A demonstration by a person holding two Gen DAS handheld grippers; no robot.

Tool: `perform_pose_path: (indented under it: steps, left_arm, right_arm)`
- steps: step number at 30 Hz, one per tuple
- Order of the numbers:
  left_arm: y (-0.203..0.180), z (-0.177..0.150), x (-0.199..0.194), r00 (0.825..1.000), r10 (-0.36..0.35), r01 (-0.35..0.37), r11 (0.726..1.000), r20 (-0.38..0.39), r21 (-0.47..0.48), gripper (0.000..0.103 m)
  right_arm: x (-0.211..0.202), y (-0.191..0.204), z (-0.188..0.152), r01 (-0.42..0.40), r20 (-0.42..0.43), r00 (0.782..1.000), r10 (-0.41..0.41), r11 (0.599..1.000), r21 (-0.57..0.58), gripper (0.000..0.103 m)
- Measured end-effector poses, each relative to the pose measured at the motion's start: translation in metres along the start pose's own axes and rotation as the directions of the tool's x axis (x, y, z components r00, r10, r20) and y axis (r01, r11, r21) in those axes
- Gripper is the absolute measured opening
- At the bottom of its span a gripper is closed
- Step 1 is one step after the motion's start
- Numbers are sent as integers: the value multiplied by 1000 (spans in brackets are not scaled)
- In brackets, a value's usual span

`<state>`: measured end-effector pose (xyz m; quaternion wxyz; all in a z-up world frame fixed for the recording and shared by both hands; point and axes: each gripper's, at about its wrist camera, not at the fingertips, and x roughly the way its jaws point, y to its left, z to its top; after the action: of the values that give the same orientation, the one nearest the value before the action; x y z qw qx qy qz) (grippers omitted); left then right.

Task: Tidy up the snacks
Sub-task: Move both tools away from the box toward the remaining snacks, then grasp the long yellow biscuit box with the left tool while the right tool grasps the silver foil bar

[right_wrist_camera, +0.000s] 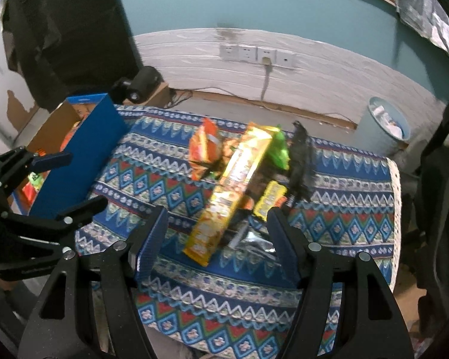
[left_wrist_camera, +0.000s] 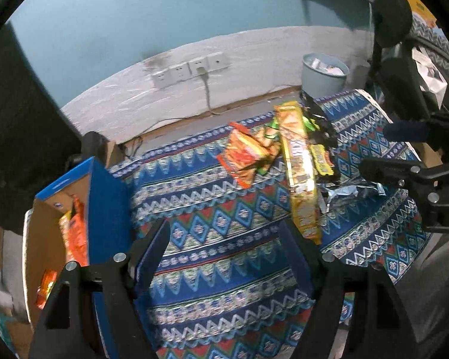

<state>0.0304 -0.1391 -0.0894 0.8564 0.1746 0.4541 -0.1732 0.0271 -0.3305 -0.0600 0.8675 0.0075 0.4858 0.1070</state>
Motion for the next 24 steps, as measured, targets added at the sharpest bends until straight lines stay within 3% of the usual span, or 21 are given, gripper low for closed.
perform_pose_path:
  steps: [5,13,24]
  left_arm:
    - [-19,7,23,997,-52,52,999,-49,-7,77]
    - [-49,20,59,994,-72,74,997,-80,26,77]
    - [-76,37,106,988,-78,83,996,-135,35,77]
  right_arm:
    - [6,-20,-7,30,-13,999,-29,999,30,69]
    - [36,-65,-22,71,-83,995,-64,993,93,69]
    - [64,-85,-30,93,-148,986,-78,991,98,69]
